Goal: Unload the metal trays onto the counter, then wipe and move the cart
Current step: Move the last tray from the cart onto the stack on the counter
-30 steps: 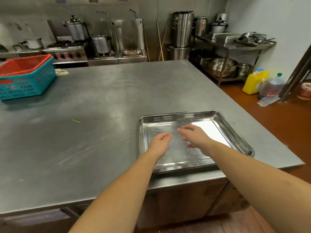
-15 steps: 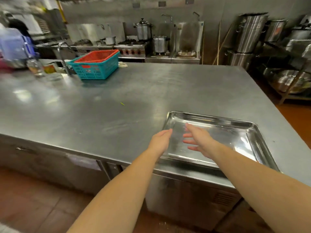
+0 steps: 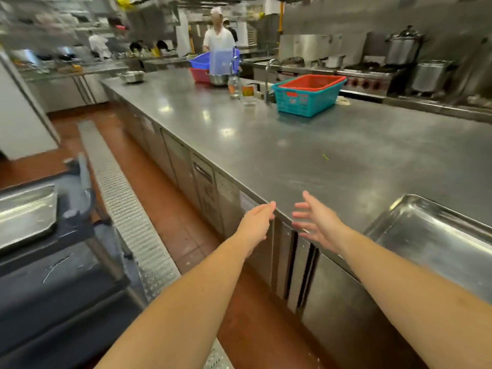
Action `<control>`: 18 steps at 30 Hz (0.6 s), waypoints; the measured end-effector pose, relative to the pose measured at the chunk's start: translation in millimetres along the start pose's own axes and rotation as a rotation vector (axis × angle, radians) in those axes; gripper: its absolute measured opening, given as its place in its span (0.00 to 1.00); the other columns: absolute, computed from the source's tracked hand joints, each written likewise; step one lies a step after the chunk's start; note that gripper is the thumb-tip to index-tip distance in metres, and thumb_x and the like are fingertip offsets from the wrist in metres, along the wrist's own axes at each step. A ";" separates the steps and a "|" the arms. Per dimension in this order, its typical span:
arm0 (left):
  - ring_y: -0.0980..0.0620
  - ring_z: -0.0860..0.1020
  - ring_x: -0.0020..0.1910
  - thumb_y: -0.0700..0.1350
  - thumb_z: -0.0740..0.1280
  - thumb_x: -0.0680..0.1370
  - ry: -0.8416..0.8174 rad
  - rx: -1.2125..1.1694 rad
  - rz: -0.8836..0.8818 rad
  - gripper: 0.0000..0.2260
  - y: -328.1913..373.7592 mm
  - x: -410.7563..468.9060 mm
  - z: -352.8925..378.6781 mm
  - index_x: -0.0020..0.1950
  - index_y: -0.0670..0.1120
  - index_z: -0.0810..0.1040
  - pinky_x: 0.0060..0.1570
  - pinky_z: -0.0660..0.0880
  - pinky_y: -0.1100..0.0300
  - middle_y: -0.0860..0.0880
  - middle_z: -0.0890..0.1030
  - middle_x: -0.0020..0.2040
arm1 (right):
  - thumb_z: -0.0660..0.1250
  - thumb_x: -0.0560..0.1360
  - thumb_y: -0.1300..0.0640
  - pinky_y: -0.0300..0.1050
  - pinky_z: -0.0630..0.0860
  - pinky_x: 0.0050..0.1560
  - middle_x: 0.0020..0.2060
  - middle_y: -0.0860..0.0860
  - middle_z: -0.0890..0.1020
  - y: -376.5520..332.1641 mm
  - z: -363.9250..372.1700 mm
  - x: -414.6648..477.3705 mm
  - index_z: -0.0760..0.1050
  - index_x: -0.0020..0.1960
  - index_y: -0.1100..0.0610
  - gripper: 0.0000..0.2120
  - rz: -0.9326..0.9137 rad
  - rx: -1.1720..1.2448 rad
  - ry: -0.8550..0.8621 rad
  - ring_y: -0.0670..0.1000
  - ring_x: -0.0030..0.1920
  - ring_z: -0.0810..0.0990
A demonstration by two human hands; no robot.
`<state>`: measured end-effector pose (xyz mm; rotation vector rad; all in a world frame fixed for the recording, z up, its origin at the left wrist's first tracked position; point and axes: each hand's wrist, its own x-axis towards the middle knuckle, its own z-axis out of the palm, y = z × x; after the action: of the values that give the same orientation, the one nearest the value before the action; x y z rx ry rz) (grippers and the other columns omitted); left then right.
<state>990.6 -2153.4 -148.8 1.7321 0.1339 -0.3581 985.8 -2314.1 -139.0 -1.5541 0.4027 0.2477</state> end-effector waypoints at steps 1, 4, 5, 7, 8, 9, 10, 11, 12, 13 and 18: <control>0.52 0.74 0.58 0.59 0.59 0.80 0.037 -0.013 -0.014 0.12 -4.3 -5.9 -22.6 0.58 0.56 0.74 0.55 0.71 0.53 0.53 0.78 0.56 | 0.57 0.77 0.36 0.49 0.76 0.51 0.55 0.52 0.81 -2.3 24.8 0.1 0.76 0.59 0.53 0.23 -0.005 -0.023 -0.052 0.53 0.52 0.81; 0.51 0.74 0.55 0.59 0.59 0.80 0.142 -0.046 -0.032 0.11 -21.3 -25.0 -90.6 0.58 0.56 0.74 0.55 0.72 0.52 0.52 0.78 0.55 | 0.57 0.78 0.37 0.51 0.76 0.57 0.54 0.52 0.81 -4.9 102.2 -4.8 0.76 0.59 0.53 0.23 -0.008 -0.088 -0.192 0.53 0.53 0.81; 0.52 0.75 0.54 0.58 0.59 0.80 0.183 -0.054 -0.040 0.12 -28.9 -32.2 -113.7 0.58 0.55 0.74 0.55 0.72 0.53 0.51 0.78 0.55 | 0.57 0.78 0.37 0.52 0.76 0.58 0.54 0.52 0.81 -4.5 128.4 -7.2 0.76 0.58 0.53 0.23 -0.012 -0.109 -0.235 0.53 0.53 0.81; 0.52 0.76 0.52 0.58 0.60 0.80 0.264 -0.078 -0.051 0.13 -43.8 -49.9 -160.6 0.60 0.54 0.75 0.52 0.73 0.54 0.51 0.79 0.54 | 0.56 0.78 0.37 0.54 0.74 0.61 0.55 0.52 0.81 -1.8 182.0 -11.8 0.76 0.59 0.54 0.23 -0.012 -0.141 -0.318 0.53 0.54 0.81; 0.53 0.76 0.51 0.58 0.60 0.80 0.293 -0.091 -0.056 0.13 -50.6 -60.7 -184.2 0.60 0.54 0.75 0.51 0.73 0.55 0.51 0.79 0.54 | 0.56 0.78 0.37 0.55 0.73 0.62 0.56 0.52 0.81 0.3 209.6 -15.4 0.75 0.60 0.53 0.24 -0.007 -0.163 -0.358 0.53 0.54 0.81; 0.53 0.76 0.51 0.58 0.60 0.80 0.318 -0.104 -0.062 0.13 -56.9 -71.2 -207.4 0.60 0.54 0.74 0.50 0.73 0.55 0.51 0.79 0.54 | 0.56 0.78 0.37 0.55 0.73 0.63 0.56 0.52 0.80 2.2 236.6 -19.3 0.75 0.61 0.53 0.24 -0.006 -0.192 -0.395 0.52 0.55 0.80; 0.53 0.76 0.52 0.57 0.60 0.80 0.347 -0.115 -0.067 0.12 -64.6 -81.3 -231.1 0.59 0.54 0.74 0.50 0.73 0.56 0.52 0.79 0.53 | 0.55 0.78 0.37 0.54 0.73 0.62 0.56 0.51 0.80 4.2 263.7 -24.2 0.75 0.61 0.53 0.24 -0.005 -0.218 -0.430 0.52 0.54 0.80; 0.53 0.76 0.52 0.57 0.60 0.80 0.380 -0.123 -0.071 0.10 -73.0 -91.1 -255.4 0.58 0.55 0.73 0.51 0.73 0.56 0.52 0.78 0.53 | 0.55 0.78 0.37 0.52 0.75 0.59 0.55 0.51 0.80 6.3 291.4 -30.0 0.75 0.61 0.52 0.23 -0.003 -0.238 -0.461 0.51 0.53 0.81; 0.53 0.76 0.54 0.57 0.60 0.80 0.410 -0.130 -0.075 0.10 -80.6 -101.5 -279.1 0.58 0.55 0.73 0.53 0.73 0.54 0.52 0.78 0.54 | 0.55 0.78 0.37 0.50 0.76 0.54 0.54 0.51 0.80 8.2 318.2 -37.2 0.75 0.61 0.53 0.23 -0.001 -0.252 -0.492 0.50 0.52 0.80; 0.53 0.77 0.55 0.57 0.60 0.80 0.438 -0.138 -0.083 0.11 -88.0 -111.4 -302.1 0.58 0.54 0.74 0.55 0.73 0.53 0.52 0.78 0.55 | 0.55 0.79 0.38 0.48 0.76 0.51 0.54 0.51 0.80 10.3 344.6 -44.7 0.75 0.61 0.53 0.23 0.003 -0.264 -0.522 0.50 0.51 0.80; 0.54 0.77 0.47 0.55 0.60 0.81 0.561 -0.203 -0.115 0.09 -121.2 -155.3 -396.3 0.55 0.54 0.75 0.44 0.73 0.59 0.52 0.79 0.51 | 0.57 0.77 0.37 0.52 0.75 0.59 0.54 0.51 0.82 29.2 459.9 -70.6 0.76 0.59 0.53 0.23 0.009 -0.345 -0.669 0.52 0.53 0.81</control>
<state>873.8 -1726.6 -153.7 1.5862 0.6555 0.0673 952.9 -1849.2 -150.7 -1.6927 -0.1700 0.8486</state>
